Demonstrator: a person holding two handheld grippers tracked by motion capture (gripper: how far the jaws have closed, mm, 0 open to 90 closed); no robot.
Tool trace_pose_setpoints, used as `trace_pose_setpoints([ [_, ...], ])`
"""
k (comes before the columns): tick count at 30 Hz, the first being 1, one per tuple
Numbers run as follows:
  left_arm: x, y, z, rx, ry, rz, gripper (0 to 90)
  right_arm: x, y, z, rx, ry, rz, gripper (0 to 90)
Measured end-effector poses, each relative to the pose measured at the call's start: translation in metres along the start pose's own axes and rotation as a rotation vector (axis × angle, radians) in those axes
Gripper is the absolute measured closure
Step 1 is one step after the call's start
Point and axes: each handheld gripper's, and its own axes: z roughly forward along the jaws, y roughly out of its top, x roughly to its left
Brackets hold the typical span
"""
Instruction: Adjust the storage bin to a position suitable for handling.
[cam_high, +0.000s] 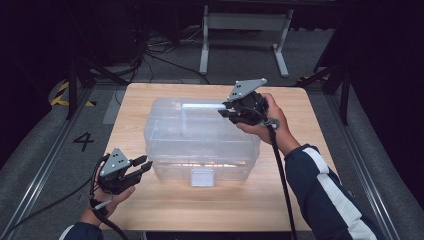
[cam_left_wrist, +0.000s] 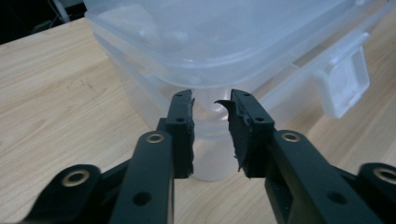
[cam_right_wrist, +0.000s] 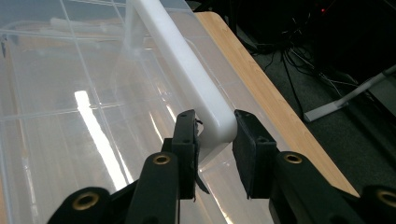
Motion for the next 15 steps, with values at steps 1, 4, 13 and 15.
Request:
trace_pose_setpoints([
  [1,-0.001,0.0,0.001,0.003,0.01,-0.004,73.8,0.0,0.0,0.0,0.0,-0.001,0.0,71.4],
  [4,-0.002,0.0,0.004,0.0,0.018,-0.006,82.1,0.002,-0.001,0.0,-0.005,-0.009,-0.003,71.0],
  [13,0.001,-0.002,0.008,0.012,0.018,0.001,88.2,0.006,-0.012,-0.016,-0.073,-0.061,0.016,62.5],
  [15,0.0,-0.002,0.008,0.013,0.018,0.008,88.7,0.005,-0.017,-0.024,-0.095,-0.067,0.026,60.8],
])
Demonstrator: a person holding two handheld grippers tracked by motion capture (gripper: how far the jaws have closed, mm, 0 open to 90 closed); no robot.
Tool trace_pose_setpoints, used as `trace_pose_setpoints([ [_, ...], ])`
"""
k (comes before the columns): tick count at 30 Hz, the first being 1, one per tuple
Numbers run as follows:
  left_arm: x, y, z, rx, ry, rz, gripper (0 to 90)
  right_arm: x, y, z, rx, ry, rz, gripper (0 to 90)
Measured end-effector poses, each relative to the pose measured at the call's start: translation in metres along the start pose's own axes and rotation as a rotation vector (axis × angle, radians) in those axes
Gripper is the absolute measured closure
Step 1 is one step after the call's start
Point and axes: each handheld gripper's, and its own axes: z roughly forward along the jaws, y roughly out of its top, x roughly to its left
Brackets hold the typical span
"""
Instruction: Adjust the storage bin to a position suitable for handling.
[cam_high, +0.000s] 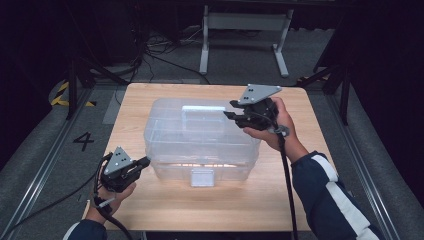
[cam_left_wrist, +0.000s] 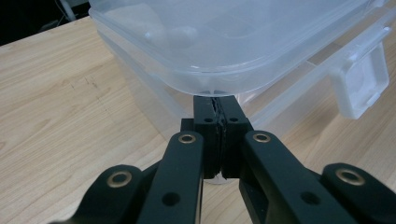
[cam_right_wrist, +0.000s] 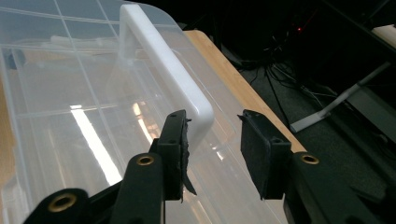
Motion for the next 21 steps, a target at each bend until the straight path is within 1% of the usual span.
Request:
trace_pose_setpoints([
  [1,0.0,0.0,0.0,0.002,0.003,-0.004,88.9,-0.001,-0.003,-0.004,-0.007,-0.006,0.004,60.4],
  [4,0.0,0.001,0.0,0.005,0.003,0.009,89.3,-0.006,-0.014,-0.021,-0.045,-0.02,0.025,57.9],
  [5,0.0,0.002,0.0,0.001,0.003,0.003,89.4,-0.007,-0.017,-0.025,-0.051,-0.023,0.029,57.1],
  [6,0.0,0.002,0.0,-0.003,0.003,0.008,89.5,-0.009,-0.022,-0.032,-0.06,-0.037,0.034,56.3],
  [9,0.0,0.004,0.0,-0.007,0.002,0.006,89.5,-0.015,-0.039,-0.045,-0.07,-0.064,0.062,54.8],
  [12,0.001,0.006,-0.001,-0.011,0.003,0.008,89.5,-0.02,-0.061,-0.057,-0.074,-0.093,0.091,53.7],
  [16,0.0,0.01,-0.002,-0.023,0.008,0.007,89.5,-0.022,-0.087,-0.066,-0.078,-0.095,0.13,51.2],
  [17,0.001,0.012,-0.003,-0.027,0.008,0.01,89.5,-0.022,-0.094,-0.066,-0.076,-0.095,0.133,50.8],
  [18,0.001,0.012,-0.003,-0.027,0.008,0.01,89.5,-0.022,-0.094,-0.066,-0.076,-0.095,0.133,50.8],
  [21,0.001,0.016,-0.004,-0.04,0.008,0.016,89.5,-0.018,-0.111,-0.064,-0.073,-0.084,0.145,49.2],
])
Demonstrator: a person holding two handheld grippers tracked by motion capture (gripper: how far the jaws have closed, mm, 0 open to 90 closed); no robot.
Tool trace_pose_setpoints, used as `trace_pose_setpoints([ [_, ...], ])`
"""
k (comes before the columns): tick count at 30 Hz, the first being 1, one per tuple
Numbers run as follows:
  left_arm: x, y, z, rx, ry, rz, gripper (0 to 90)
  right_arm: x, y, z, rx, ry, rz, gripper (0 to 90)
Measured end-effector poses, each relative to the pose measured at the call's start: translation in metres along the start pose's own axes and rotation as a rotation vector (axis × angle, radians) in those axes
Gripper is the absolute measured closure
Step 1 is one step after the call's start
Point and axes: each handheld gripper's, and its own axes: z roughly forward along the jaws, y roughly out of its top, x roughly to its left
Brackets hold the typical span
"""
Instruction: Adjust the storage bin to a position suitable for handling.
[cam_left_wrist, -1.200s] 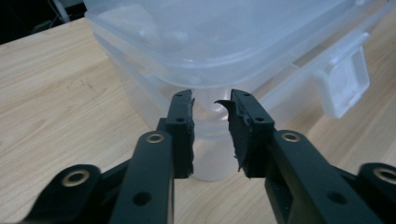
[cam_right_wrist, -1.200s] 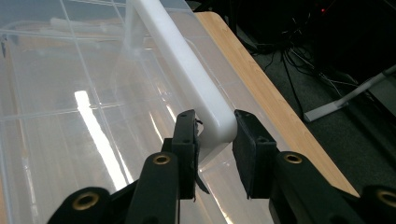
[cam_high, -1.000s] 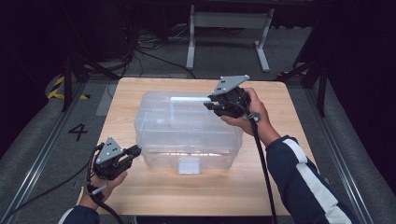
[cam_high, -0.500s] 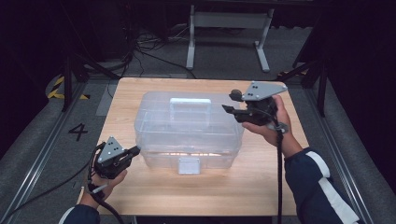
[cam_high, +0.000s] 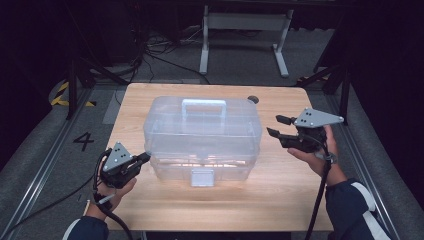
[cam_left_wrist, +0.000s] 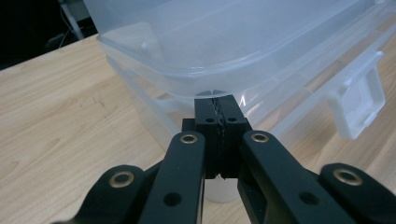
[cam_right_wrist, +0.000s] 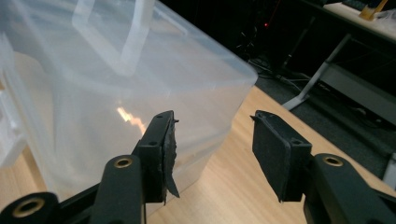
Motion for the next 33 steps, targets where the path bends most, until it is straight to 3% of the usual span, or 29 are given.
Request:
trace_pose_setpoints([
  [13,0.002,0.011,-0.002,-0.021,-0.003,0.019,89.5,0.02,-0.05,0.02,0.047,0.039,-0.005,43.1],
  [17,0.001,0.012,-0.001,-0.02,-0.006,0.014,89.5,0.024,-0.053,0.025,0.037,0.04,-0.004,42.0],
  [24,0.001,0.011,-0.001,-0.016,-0.002,0.021,88.7,0.028,-0.05,0.028,-0.051,0.02,0.004,44.2],
  [33,0.0,0.008,-0.002,-0.005,0.016,0.041,83.1,0.03,-0.051,0.028,-0.085,-0.004,0.014,47.4],
])
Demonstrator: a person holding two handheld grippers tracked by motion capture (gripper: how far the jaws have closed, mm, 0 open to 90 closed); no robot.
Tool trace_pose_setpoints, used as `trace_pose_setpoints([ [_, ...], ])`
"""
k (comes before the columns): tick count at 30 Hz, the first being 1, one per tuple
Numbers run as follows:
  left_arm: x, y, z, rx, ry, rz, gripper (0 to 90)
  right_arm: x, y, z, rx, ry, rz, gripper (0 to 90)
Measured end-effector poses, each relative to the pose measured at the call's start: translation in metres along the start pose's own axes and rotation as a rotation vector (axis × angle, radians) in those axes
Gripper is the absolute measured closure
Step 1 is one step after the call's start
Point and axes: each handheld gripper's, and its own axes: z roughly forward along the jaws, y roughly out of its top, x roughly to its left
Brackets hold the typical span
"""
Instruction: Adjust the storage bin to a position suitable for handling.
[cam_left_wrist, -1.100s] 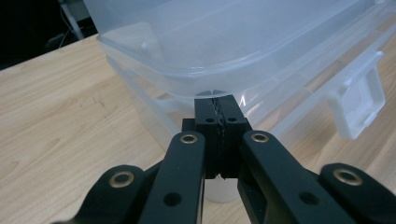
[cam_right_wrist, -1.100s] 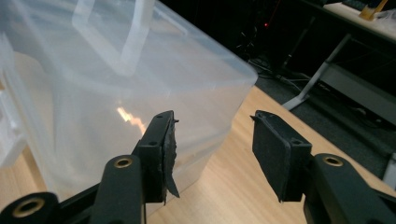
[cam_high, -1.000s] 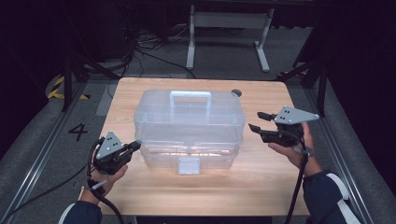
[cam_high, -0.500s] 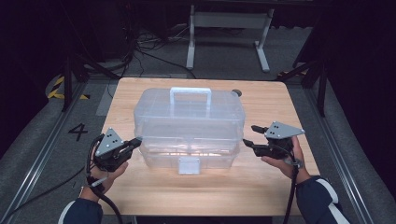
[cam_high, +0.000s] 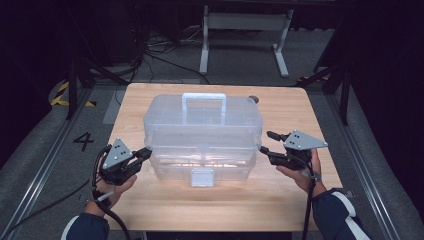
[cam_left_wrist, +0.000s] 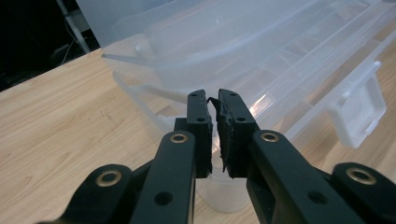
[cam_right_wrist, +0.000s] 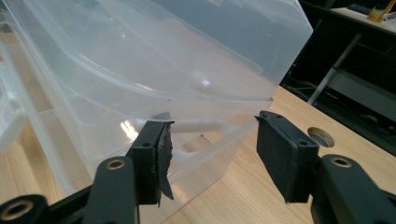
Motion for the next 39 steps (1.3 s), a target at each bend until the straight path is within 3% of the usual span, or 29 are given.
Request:
trace_pose_setpoints([
  [10,0.001,-0.01,-0.01,0.012,0.025,-0.005,70.8,0.003,0.005,-0.003,-0.072,-0.026,-0.01,60.6],
  [15,0.005,-0.019,-0.012,0.024,0.021,-0.04,63.1,0.003,0.008,-0.002,-0.102,-0.046,-0.007,63.9],
  [20,0.004,-0.031,-0.01,0.082,0.026,-0.042,56.7,0.004,0.012,0.0,-0.133,-0.08,-0.003,66.7],
  [23,0.003,-0.041,-0.004,0.143,0.033,-0.035,53.5,0.006,0.014,0.002,-0.14,-0.1,-0.019,67.3],
  [28,0.001,-0.054,0.004,0.21,0.01,-0.028,50.2,0.005,0.018,0.006,-0.158,-0.127,-0.009,67.7],
  [34,0.0,-0.068,0.011,0.257,-0.037,-0.031,44.9,0.008,0.026,0.013,-0.171,-0.161,-0.023,67.8],
  [39,0.001,-0.082,0.013,0.29,-0.047,-0.057,37.1,0.007,0.032,0.02,-0.191,-0.219,0.006,68.0],
])
